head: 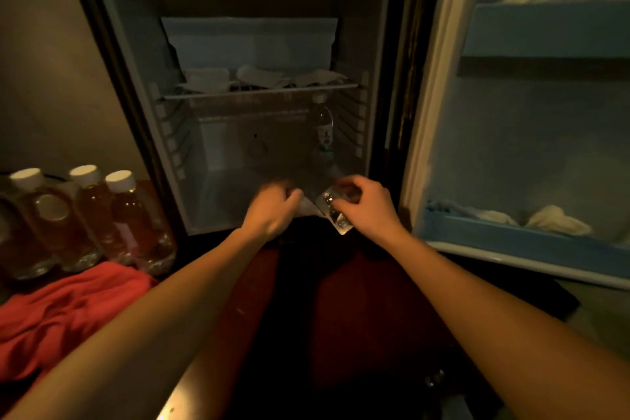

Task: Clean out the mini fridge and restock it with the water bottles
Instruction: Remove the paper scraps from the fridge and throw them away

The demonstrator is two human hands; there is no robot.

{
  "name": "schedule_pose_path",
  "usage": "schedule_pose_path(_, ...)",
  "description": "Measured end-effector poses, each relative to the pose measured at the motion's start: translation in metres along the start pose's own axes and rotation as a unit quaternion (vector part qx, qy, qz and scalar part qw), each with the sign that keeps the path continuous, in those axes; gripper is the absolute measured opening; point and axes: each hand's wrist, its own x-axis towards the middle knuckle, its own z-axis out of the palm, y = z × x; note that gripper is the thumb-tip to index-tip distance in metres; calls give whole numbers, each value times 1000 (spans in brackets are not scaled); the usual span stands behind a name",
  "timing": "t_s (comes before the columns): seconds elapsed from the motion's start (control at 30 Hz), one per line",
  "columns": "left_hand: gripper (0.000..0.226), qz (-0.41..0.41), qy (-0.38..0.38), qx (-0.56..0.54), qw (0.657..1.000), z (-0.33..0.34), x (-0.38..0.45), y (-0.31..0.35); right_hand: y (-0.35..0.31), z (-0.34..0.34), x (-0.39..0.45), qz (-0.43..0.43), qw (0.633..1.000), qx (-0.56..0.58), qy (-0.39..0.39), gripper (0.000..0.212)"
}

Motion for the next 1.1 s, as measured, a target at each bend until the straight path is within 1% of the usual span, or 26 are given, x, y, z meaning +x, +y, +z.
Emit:
schedule_pose_path(0.1,29,38,-2,-10,999,-2,-28,18,-3,-15,-24,-15,1000,-12,13,31)
schedule_pose_path(0.27,14,69,-28,-95,993,18,-76,50,5,-56,-71,-27,999,-12,21,27)
schedule_pose_path(0.4,19,126,-29,-126,984,50,-105,86,16,-95,-113,-12,998,-36,41,26)
schedule_pose_path(0.53,19,159,-87,-188,965,83,-132,128,32,-133,-152,11,995,-53,78,26)
schedule_pose_path(0.6,24,175,-114,-202,957,98,-143,149,45,-152,-171,32,993,-59,102,26)
schedule_pose_path(0.77,22,219,-170,-178,944,137,-165,194,69,-197,-212,80,983,-63,153,31)
schedule_pose_path(0.87,24,247,-203,-167,933,167,-182,218,86,-224,-243,98,976,-80,179,29)
schedule_pose_path(0.97,23,255,-237,-160,924,199,-202,238,105,-246,-276,118,970,-85,195,28)
schedule_pose_path(1.1,29,247,-296,-163,908,242,-231,260,139,-272,-316,166,958,-78,220,29)
